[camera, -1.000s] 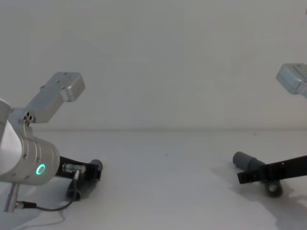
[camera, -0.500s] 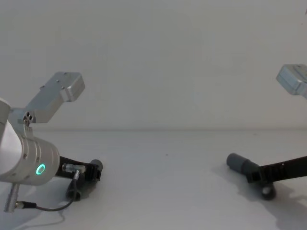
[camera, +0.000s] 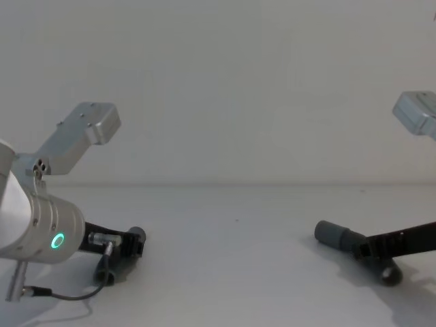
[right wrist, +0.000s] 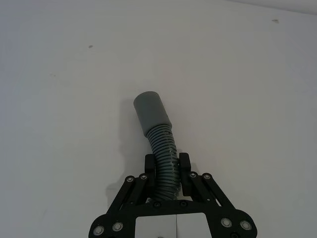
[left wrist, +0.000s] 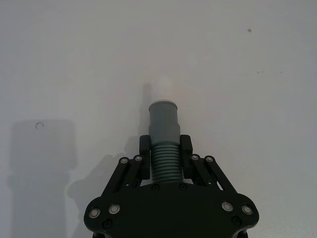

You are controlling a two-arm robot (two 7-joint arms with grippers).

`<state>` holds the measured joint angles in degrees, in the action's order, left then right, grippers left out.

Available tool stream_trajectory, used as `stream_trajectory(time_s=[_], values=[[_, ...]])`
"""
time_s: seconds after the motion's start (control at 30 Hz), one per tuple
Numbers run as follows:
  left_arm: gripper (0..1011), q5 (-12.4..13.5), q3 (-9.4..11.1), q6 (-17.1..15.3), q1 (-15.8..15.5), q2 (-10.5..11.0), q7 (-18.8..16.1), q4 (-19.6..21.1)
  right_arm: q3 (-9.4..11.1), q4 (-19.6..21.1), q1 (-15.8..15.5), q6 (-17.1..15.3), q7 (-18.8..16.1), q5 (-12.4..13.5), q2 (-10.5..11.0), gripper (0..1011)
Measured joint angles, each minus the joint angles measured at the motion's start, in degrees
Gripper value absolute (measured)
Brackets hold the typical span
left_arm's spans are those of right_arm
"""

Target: Use both hands to pick up one end of the pipe from the table, align the ends, and insert them.

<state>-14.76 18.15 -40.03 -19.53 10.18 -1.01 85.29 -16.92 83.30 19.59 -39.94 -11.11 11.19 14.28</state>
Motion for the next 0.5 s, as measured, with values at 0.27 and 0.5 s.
stream_trajectory(time_s=[0.27,0.5], values=[[340,0.54,0.73,0.08,-0.13,0.12,0.28,0.16,-0.07,0.16,-0.17,0.63,-0.22,-0.10,0.17,283],[340,2.21,2.59,1.33,-0.30,0.50,0.67,1.72,-0.36,0.98,-0.82,3.92,-1.25,-0.69,1.01,283]])
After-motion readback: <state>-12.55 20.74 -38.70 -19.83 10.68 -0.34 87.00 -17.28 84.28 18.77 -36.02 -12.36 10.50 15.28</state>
